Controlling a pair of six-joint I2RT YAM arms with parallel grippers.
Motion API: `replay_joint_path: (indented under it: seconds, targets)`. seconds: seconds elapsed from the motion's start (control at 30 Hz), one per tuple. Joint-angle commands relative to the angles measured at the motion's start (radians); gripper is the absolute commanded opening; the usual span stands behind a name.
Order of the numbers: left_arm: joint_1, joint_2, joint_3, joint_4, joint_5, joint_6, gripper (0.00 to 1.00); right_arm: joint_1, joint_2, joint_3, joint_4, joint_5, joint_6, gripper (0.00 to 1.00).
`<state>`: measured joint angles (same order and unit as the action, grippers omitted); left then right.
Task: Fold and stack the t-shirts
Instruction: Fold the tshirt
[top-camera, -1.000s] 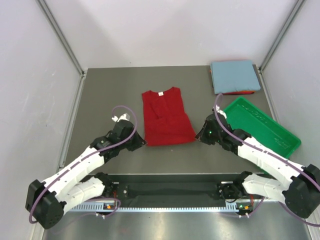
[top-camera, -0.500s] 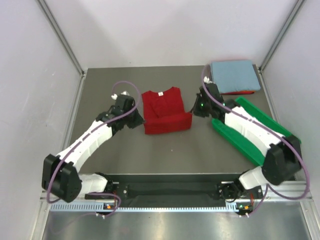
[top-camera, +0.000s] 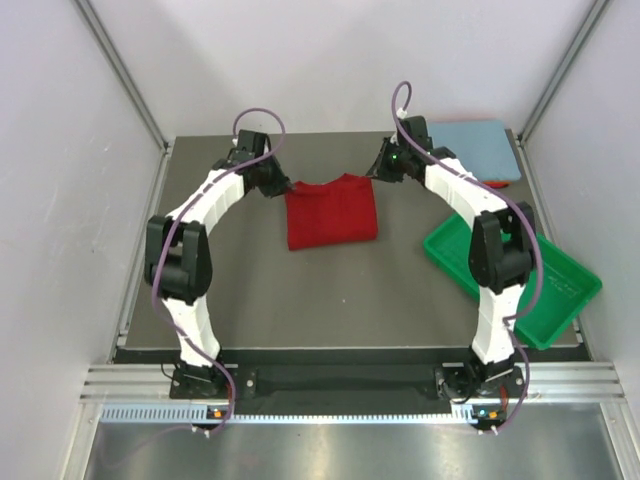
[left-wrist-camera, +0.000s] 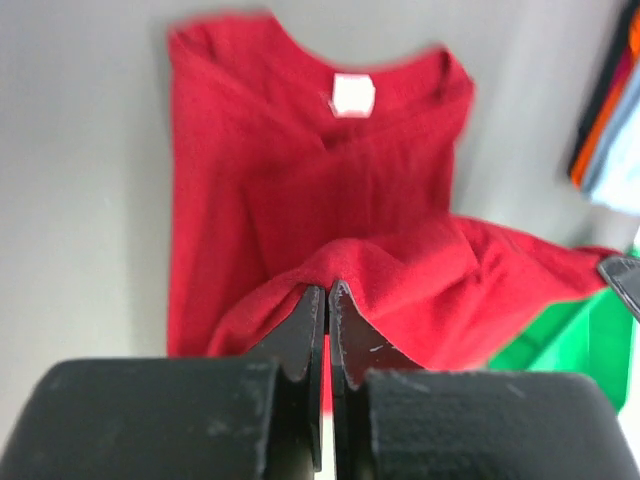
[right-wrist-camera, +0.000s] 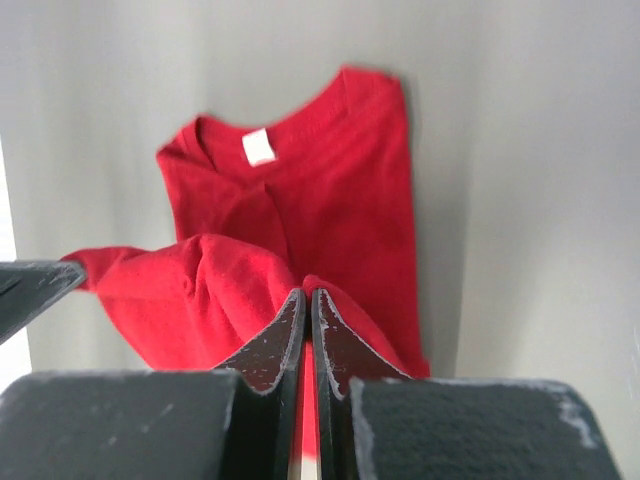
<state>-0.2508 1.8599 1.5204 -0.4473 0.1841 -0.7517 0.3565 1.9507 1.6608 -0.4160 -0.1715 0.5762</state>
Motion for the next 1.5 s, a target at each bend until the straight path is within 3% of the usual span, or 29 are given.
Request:
replay_joint_path:
  seconds: [0.0, 0.17, 0.43, 0.8, 0.87, 1.0, 1.07, 1.1, 1.23, 1.47]
  targets:
    - [0.041, 0.097, 0.124, 0.030, 0.037, 0.020, 0.00, -0.034, 0.082, 0.112, 0.123, -0.106, 0.002, 0.00]
    - [0.070, 0.215, 0.250, 0.056, 0.029, 0.006, 0.00, -0.074, 0.183, 0.142, 0.276, -0.201, 0.036, 0.00]
    - [0.099, 0.309, 0.320, 0.156, 0.032, -0.005, 0.00, -0.085, 0.332, 0.209, 0.557, -0.260, 0.099, 0.00]
    - [0.143, 0.442, 0.379, 0.242, 0.011, -0.024, 0.00, -0.088, 0.525, 0.384, 0.635, -0.273, 0.148, 0.00]
    - [0.150, 0.488, 0.414, 0.254, 0.044, -0.017, 0.00, -0.090, 0.554, 0.408, 0.635, -0.263, 0.157, 0.09]
    - [0.163, 0.518, 0.483, 0.164, -0.014, 0.023, 0.26, -0.116, 0.587, 0.465, 0.568, -0.290, 0.142, 0.33]
    - [0.168, 0.487, 0.486, 0.134, -0.093, 0.063, 0.31, -0.128, 0.559, 0.439, 0.542, -0.290, 0.107, 0.46]
    - [0.170, 0.476, 0.486, 0.102, -0.116, 0.078, 0.35, -0.139, 0.519, 0.424, 0.524, -0.293, 0.088, 0.48]
    - [0.165, 0.385, 0.428, 0.093, -0.103, 0.130, 0.36, -0.162, 0.413, 0.315, 0.479, -0.319, -0.008, 0.59]
    - [0.143, 0.301, 0.195, 0.232, 0.185, 0.100, 0.36, -0.148, 0.359, 0.211, 0.327, -0.397, -0.151, 0.65]
